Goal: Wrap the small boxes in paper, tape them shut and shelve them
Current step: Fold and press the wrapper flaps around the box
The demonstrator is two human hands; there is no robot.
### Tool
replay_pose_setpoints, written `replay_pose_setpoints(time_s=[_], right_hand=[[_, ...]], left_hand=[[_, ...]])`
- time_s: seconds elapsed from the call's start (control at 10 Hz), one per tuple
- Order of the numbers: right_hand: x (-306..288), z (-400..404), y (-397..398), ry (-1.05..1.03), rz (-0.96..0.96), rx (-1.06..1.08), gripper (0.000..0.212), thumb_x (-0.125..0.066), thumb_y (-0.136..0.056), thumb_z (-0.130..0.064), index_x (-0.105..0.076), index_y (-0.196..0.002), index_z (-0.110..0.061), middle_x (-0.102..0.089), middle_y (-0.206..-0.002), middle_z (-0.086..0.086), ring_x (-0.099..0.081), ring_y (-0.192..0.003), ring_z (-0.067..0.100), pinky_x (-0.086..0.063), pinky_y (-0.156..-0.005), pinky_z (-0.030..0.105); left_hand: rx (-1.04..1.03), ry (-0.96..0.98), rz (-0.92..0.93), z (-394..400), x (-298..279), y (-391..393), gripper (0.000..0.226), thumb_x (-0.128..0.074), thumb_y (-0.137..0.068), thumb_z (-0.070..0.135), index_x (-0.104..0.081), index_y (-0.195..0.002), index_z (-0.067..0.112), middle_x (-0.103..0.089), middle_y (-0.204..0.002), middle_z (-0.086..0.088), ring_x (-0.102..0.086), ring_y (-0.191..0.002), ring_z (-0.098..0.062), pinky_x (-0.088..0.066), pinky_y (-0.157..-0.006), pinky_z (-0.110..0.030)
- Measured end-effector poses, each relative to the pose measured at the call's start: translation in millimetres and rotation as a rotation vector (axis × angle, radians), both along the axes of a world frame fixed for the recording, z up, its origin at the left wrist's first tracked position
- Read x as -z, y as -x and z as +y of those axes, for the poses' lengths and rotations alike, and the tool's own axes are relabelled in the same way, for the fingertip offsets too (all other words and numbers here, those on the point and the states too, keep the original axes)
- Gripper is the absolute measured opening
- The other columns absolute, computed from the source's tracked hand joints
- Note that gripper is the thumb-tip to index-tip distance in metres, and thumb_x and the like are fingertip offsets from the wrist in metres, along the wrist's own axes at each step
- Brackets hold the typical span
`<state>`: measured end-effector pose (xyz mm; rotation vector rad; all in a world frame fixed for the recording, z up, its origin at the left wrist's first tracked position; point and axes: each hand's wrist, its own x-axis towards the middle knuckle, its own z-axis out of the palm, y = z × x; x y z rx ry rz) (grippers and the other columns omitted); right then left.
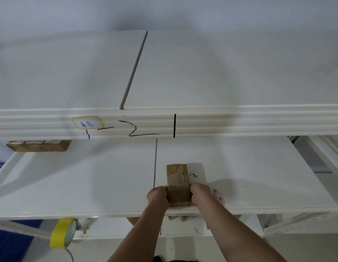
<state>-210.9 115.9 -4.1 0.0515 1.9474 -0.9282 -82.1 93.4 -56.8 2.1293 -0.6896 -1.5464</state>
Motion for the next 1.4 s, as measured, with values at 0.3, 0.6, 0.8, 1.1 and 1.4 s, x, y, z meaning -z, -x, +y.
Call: replay_pose_setpoints(time_s=[0.3,0.6,0.8,1.1,1.4], right_hand=[[12,-7,-8,0.061,0.490,-0.477,0.021,-0.061,-0.099,-0.020,-0.070,-0.102,-0.001,-0.073,-0.101,0.012,-0.068,-0.089,0.024,-0.049,-0.065,0.028],[9,-3,-10,0.005,0.632,-0.656,0.014,-0.058,-0.098,-0.007,-0.068,-0.107,-0.002,-0.071,-0.107,0.012,-0.068,-0.100,0.025,-0.044,-0.069,0.024],[7,-12,-3,-0.019,0.570,-0.673,0.016,-0.065,-0.096,-0.013,-0.065,-0.107,-0.002,-0.070,-0.113,0.013,-0.067,-0.104,0.026,-0.050,-0.074,0.026],[-1,-15,6,-0.044,0.244,-0.744,0.037,-0.053,-0.103,-0.019,-0.050,-0.134,0.000,-0.061,-0.120,0.013,-0.058,-0.090,0.020,-0.048,-0.067,0.025],[0,-13,15,0.313,-0.034,-0.647,0.058,-0.075,-0.085,-0.049,-0.042,-0.126,-0.023,-0.060,-0.121,0.005,-0.065,-0.105,0.023,-0.058,-0.090,0.040]], left_hand=[[-0.042,0.389,-0.171,5,-16,1,0.022,-0.062,-0.098,0.024,-0.075,-0.104,0.007,-0.075,-0.100,-0.009,-0.071,-0.087,-0.025,-0.059,-0.087,-0.038],[0.233,0.309,-0.403,-3,-14,7,0.018,-0.063,-0.095,0.008,-0.070,-0.078,0.007,-0.065,-0.073,-0.003,-0.053,-0.055,-0.008,-0.036,-0.045,-0.013],[0.298,0.232,-0.416,-10,-10,3,0.010,-0.067,-0.093,0.011,-0.071,-0.090,0.002,-0.069,-0.083,-0.010,-0.063,-0.068,-0.018,-0.048,-0.055,-0.021],[0.310,0.040,-0.139,-17,-23,-7,0.035,-0.069,-0.092,0.035,-0.059,-0.096,0.002,-0.071,-0.090,-0.014,-0.074,-0.080,-0.025,-0.064,-0.073,-0.038],[0.246,0.213,0.158,-14,-38,-9,0.051,-0.076,-0.086,0.042,-0.045,-0.114,0.012,-0.063,-0.105,-0.009,-0.066,-0.091,-0.021,-0.060,-0.074,-0.034]])
